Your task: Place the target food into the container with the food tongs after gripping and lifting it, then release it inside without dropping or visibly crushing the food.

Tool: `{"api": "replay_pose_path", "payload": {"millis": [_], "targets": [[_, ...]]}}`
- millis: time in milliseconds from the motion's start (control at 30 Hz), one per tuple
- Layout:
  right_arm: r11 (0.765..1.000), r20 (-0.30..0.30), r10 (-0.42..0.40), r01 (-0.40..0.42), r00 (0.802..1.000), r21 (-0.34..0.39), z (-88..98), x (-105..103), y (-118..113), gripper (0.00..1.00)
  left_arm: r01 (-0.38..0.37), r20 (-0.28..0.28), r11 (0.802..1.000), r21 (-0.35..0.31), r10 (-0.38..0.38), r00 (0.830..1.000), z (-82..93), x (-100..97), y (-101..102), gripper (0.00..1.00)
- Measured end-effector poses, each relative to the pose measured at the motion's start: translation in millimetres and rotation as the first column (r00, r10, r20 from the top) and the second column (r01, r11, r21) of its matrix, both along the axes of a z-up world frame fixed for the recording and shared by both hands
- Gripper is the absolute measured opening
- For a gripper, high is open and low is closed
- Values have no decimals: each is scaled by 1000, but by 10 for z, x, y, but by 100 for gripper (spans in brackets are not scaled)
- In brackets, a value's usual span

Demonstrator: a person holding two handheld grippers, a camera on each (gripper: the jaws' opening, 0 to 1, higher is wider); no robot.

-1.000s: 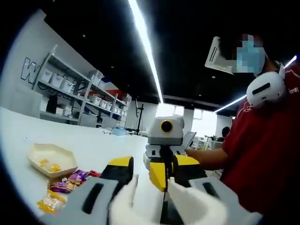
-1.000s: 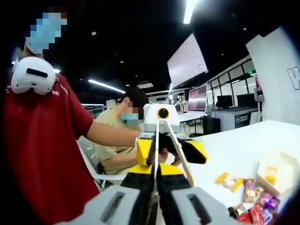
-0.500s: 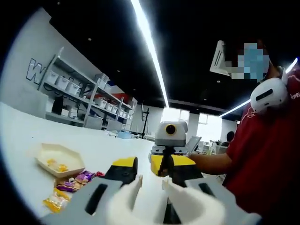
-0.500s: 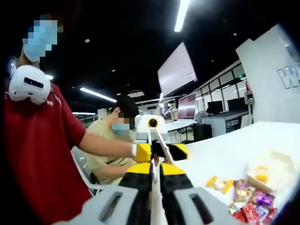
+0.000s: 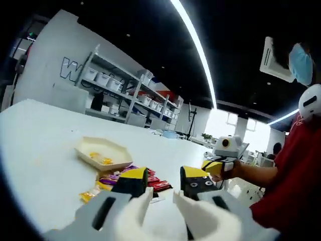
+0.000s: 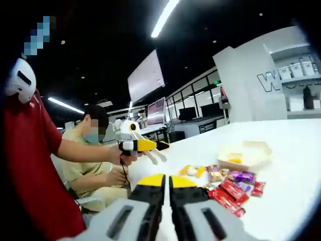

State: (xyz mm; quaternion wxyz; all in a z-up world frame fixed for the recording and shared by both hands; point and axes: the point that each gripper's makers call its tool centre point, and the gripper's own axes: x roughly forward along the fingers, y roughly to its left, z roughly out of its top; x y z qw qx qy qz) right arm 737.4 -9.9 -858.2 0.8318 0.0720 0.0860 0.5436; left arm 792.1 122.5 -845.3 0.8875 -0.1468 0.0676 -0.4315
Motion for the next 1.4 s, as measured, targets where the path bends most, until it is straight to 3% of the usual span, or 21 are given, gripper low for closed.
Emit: {"api": "replay_pose_path", "payload": {"millis": [200,300,567,767,867,1067,1267,1333,1400], "targets": [[996,-11,-88,87,996,-23,-145,87,-119,17,-149,11,985,85,149,989,-164,294,260,25],[991,-17,-130,129,991,-29,-199,146,-168,27,-175,23,979,100,174,984,-201,395,305,25],[975,-38,-221,220,975,-39,-293,249,-306,57,-144,140,967,211,116,983,-343,568,206,26],[964,-47,-263,260,964,-64,-378,259,-385,73,-128,152,963,239,93,984,-391,673,190,26],[963,-48,-261,257,964,-77,-415,221,-403,72,-116,141,970,213,87,986,-372,712,178,26],[964,-56,-263,260,963,-56,-393,195,-440,71,-82,127,959,273,49,991,-499,776,112,27],[960,-55,-280,277,959,-45,-357,225,-524,71,-49,96,956,288,22,995,-549,833,75,28],[959,-59,-282,280,958,-34,-338,233,-547,71,-35,83,945,325,9,997,-627,842,68,28],[959,-60,-284,282,957,-33,-332,234,-555,71,-33,76,950,310,10,997,-624,848,69,28]]}}
